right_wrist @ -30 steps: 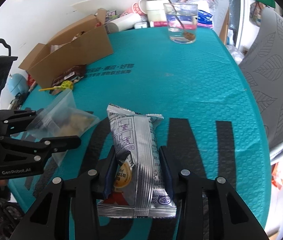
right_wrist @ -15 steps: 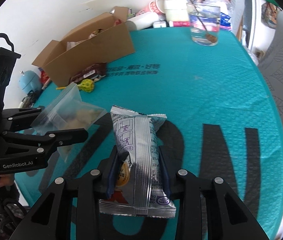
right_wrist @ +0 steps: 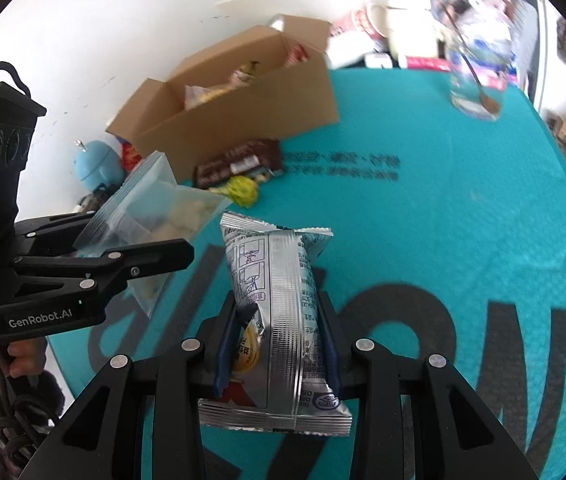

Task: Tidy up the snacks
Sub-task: 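Lift the silver bag and clear pastry bag and carry them toward the box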

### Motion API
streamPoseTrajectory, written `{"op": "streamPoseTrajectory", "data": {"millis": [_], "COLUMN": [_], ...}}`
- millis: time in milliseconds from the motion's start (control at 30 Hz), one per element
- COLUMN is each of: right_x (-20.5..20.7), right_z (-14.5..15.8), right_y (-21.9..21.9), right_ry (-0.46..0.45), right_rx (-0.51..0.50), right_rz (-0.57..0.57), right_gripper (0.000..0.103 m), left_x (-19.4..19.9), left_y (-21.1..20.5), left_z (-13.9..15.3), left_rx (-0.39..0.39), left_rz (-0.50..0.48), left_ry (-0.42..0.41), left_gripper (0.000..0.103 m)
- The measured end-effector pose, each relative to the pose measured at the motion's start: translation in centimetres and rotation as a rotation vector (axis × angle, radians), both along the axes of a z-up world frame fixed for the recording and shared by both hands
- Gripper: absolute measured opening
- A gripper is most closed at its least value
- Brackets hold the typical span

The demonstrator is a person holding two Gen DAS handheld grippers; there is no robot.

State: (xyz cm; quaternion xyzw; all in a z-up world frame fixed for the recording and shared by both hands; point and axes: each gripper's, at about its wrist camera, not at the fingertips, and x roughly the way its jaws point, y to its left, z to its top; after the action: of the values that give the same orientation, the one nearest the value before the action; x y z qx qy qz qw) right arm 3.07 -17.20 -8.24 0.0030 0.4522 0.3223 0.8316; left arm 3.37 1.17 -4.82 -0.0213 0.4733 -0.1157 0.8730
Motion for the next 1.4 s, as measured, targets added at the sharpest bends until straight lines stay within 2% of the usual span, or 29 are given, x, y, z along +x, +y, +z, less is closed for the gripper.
{"op": "streamPoseTrajectory", "data": {"millis": [467, 733, 933, 1133, 1400], "right_x": [1.1, 2.9, 5.8, 9.1, 13.8], "right_z": [6.0, 9.6, 11.7, 13.6, 14.0], "right_y": [3.8, 6.1, 7.9, 9.5, 11.8], "right_ry": [-0.159, -0.257, -0.309, -0.375, -0.394], "right_rx": [0.015, 0.014, 0.023, 0.013, 0.046], "right_rz": [0.058, 0.088, 0.078, 0.075, 0.076], "right_gripper": [0.036, 0.036, 0.035, 0.035, 0.035], "left_x": [1.5, 3.8, 6.2, 9.0, 12.8], "left_y": [3.1, 5.1, 7.1, 8.3, 10.3], "left_z": [5.8, 8.9, 11.1, 12.9, 13.2], "left_rx": [-0.014, -0.016, -0.04, -0.028, -0.048], "left_rz": [0.043, 0.066, 0.092, 0.127, 0.198], "left_ry": [-0.176, -0.277, -0.341, -0.41, -0.444], "left_gripper": [0.037, 0.038, 0.037, 0.037, 0.038]}}
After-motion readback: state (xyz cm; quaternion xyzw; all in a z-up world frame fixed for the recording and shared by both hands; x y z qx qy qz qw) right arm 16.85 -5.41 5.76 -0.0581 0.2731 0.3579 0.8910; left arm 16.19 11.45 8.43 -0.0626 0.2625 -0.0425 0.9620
